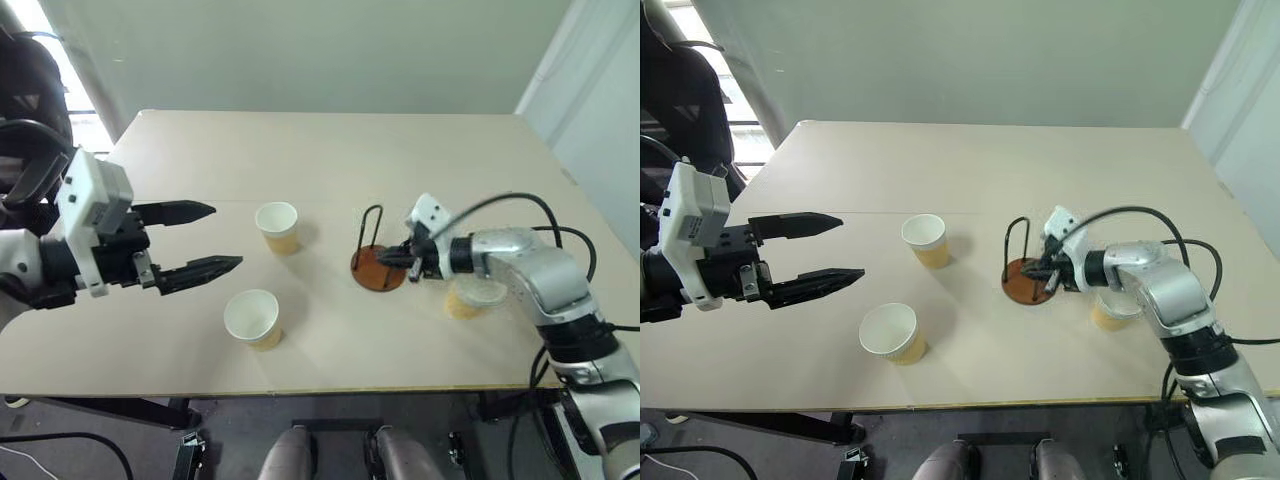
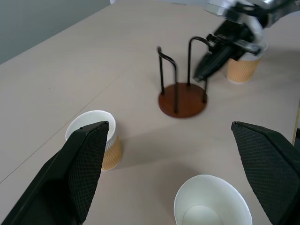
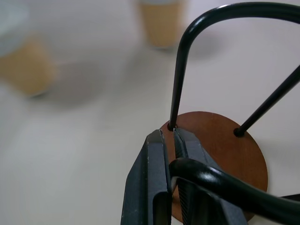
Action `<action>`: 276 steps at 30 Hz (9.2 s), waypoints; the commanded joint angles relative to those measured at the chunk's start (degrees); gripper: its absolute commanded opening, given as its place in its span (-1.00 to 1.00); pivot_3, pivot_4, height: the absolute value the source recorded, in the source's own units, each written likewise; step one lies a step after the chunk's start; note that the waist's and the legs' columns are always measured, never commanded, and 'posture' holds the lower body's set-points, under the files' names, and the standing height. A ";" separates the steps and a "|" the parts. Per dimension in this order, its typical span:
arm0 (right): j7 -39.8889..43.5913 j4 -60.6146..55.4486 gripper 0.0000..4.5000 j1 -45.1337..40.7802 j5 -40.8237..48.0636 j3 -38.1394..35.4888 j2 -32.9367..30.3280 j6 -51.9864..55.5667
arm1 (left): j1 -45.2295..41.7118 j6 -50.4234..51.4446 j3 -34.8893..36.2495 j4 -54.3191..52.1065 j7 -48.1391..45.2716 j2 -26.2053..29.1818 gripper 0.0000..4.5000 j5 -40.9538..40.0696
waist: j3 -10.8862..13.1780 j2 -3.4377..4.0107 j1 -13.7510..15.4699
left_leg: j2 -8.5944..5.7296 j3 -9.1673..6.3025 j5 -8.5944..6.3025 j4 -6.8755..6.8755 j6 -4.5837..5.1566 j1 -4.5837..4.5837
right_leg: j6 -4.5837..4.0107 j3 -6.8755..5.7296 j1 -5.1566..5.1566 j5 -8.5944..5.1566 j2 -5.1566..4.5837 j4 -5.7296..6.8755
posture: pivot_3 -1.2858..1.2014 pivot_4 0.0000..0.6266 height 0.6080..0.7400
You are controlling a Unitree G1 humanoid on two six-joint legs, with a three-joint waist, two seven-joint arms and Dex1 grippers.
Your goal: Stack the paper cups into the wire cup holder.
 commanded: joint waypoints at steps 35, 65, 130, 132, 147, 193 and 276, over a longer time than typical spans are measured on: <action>19.47 -6.08 0.78 2.78 -12.44 9.73 -7.47 -19.78 | -6.14 -2.08 -3.08 1.62 -0.19 1.23 1.00 1.55 | -0.05 -0.13 -0.17 | 0.04 0.00 0.05 0.32 0.02 0.00 | -0.35 0.00 0.11 -0.13 0.02 0.02 | 0.03 -0.52 1.00; 23.17 -13.38 0.99 16.79 -13.05 -10.69 -34.13 -22.06 | -9.84 -5.33 -14.16 2.67 -14.25 2.91 1.00 2.98 | 0.01 -0.19 0.08 | 0.06 0.03 -0.29 0.34 0.00 0.01 | 0.19 0.08 0.17 -0.22 0.07 -0.02 | 0.03 -0.52 1.00; 29.58 -8.08 -0.99 -18.31 2.44 1.91 -9.76 -17.53 | 8.55 -1.34 12.55 -7.03 -10.87 -0.17 1.00 -7.92 | 0.05 -0.14 -0.54 | 0.21 0.05 -0.16 0.40 0.09 0.19 | -0.50 0.16 0.28 -0.43 0.29 0.03 | 0.03 -0.52 1.00; 29.66 -7.22 -0.99 -18.06 -0.09 3.84 -8.98 -19.14 | 9.20 -0.91 13.18 -7.50 -10.62 -0.13 1.00 -8.26 | 0.05 -0.14 -0.59 | 0.21 0.05 -0.16 0.43 0.09 0.19 | -0.56 0.16 0.27 -0.40 0.29 0.03 | 0.03 -0.52 1.00; 33.30 -6.81 -0.99 -15.40 -4.00 6.28 -8.10 -23.75 | 13.36 2.71 17.23 -10.30 -8.69 1.35 1.00 -10.85 | 0.05 -0.14 -0.66 | 0.28 0.06 -0.23 0.36 0.02 0.18 | -0.59 0.15 0.24 -0.37 0.32 0.04 | 0.03 -0.52 1.00; 25.24 -4.08 0.99 -1.55 13.97 -30.75 -24.96 -9.44 | 3.58 -19.91 -25.60 0.59 -25.43 14.47 1.00 22.58 | 0.00 -0.20 -0.15 | 0.45 0.08 -0.63 0.23 -0.33 -0.03 | -0.78 0.16 -0.08 -0.50 0.44 0.07 | 0.03 -0.52 1.00; 10.26 -26.36 1.00 22.58 38.33 -64.56 -35.28 3.91 | -80.61 -58.91 -98.70 43.85 -37.83 -16.92 -0.98 2.69 | 0.03 0.45 1.40 | -0.21 0.23 -1.33 1.54 1.38 -0.41 | 1.71 0.25 0.86 -0.22 -0.18 -0.90 | 0.03 -0.52 1.00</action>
